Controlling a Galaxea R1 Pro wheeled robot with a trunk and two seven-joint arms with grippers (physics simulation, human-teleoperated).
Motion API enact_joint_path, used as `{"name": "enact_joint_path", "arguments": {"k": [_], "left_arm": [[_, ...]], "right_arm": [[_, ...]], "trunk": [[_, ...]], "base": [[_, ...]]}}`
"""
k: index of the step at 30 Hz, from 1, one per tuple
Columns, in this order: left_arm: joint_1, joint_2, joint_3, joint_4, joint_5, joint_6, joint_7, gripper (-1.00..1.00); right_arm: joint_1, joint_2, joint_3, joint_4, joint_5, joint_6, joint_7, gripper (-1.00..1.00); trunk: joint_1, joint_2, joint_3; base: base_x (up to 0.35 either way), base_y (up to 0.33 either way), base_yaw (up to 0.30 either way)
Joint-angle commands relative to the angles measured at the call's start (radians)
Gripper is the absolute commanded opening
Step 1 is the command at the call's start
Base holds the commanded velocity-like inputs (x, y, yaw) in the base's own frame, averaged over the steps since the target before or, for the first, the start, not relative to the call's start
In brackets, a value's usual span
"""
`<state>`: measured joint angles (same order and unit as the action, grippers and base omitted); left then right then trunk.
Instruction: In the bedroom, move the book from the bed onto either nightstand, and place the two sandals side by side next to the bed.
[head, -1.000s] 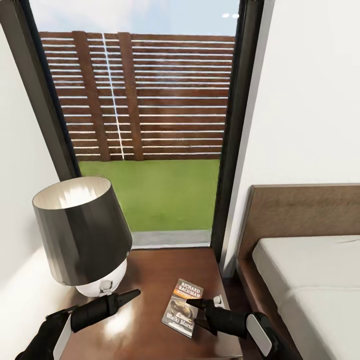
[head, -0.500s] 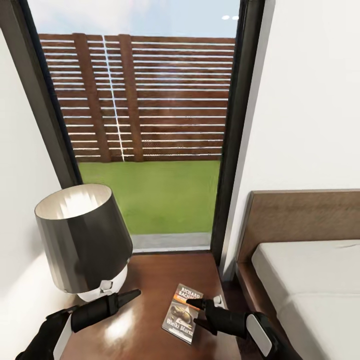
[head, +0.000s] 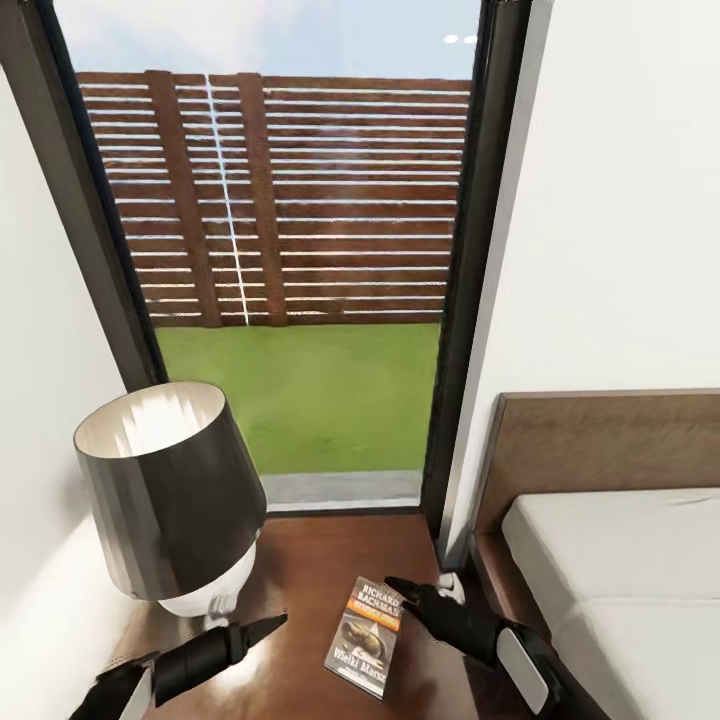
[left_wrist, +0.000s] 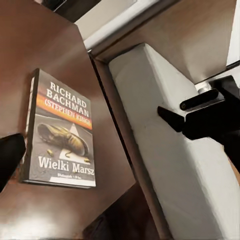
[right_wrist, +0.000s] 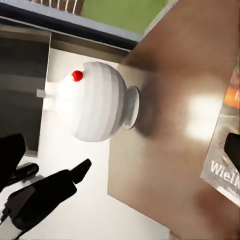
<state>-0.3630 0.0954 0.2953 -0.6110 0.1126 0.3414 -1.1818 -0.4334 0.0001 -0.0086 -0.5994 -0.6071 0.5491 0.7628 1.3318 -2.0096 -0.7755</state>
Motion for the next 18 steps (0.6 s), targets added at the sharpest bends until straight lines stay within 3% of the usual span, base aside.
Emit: {"name": "enact_joint_path", "arguments": {"k": [1, 2, 3, 5, 8, 11, 13, 17, 18], "left_arm": [[-0.001, 0.001, 0.001, 0.029, 0.003, -0.025, 0.021, 1.0], [-0.001, 0.001, 0.001, 0.042, 0.002, -0.038, 0.036, 1.0], [0.0, 0.001, 0.0, 0.054, 0.0, -0.053, 0.049, 1.0], [0.001, 0.0, -0.019, 0.062, -0.03, -0.077, 0.059, 1.0], [0.002, -0.004, -0.041, 0.074, -0.092, -0.105, 0.066, 1.0], [0.002, -0.013, -0.049, 0.097, -0.138, -0.123, 0.07, 1.0], [0.002, -0.02, -0.052, 0.12, -0.167, -0.139, 0.072, 1.0], [0.002, -0.028, -0.054, 0.19, -0.221, -0.213, 0.073, 1.0], [0.002, -0.028, -0.054, 0.198, -0.224, -0.221, 0.073, 1.0]], "right_arm": [[0.002, -0.024, -0.001, 0.0, -0.005, -0.007, 0.002, 1.0], [0.004, -0.061, -0.001, 0.003, -0.003, -0.013, 0.003, 1.0], [0.017, -0.125, -0.001, 0.008, 0.004, -0.03, 0.004, 1.0], [0.065, -0.191, -0.001, 0.011, 0.026, -0.098, 0.023, 1.0], [0.11, -0.223, -0.001, 0.018, 0.074, -0.18, 0.088, 1.0], [0.131, -0.233, -0.001, 0.04, 0.137, -0.231, 0.136, 1.0], [0.138, -0.236, -0.001, 0.075, 0.193, -0.273, 0.154, 1.0], [0.145, -0.237, -0.001, 0.214, 0.337, -0.427, 0.169, 1.0], [0.145, -0.237, -0.001, 0.232, 0.352, -0.445, 0.169, 1.0]], "trunk": [[-0.004, 0.007, 0.002], [-0.008, 0.014, 0.005], [-0.012, 0.021, 0.009], [-0.019, 0.035, 0.015], [-0.031, 0.056, 0.024], [-0.042, 0.077, 0.034], [-0.05, 0.091, 0.04], [-0.065, 0.119, 0.052], [-0.069, 0.126, 0.056]], "base": [[0.0, 0.0, 0.0], [0.0, 0.0, 0.0], [0.0, 0.0, 0.0], [0.0, 0.0, 0.0], [0.0, 0.0, 0.0], [0.0, 0.0, 0.0], [0.0, 0.0, 0.0], [0.0, 0.0, 0.0], [0.0, 0.0, 0.0]]}}
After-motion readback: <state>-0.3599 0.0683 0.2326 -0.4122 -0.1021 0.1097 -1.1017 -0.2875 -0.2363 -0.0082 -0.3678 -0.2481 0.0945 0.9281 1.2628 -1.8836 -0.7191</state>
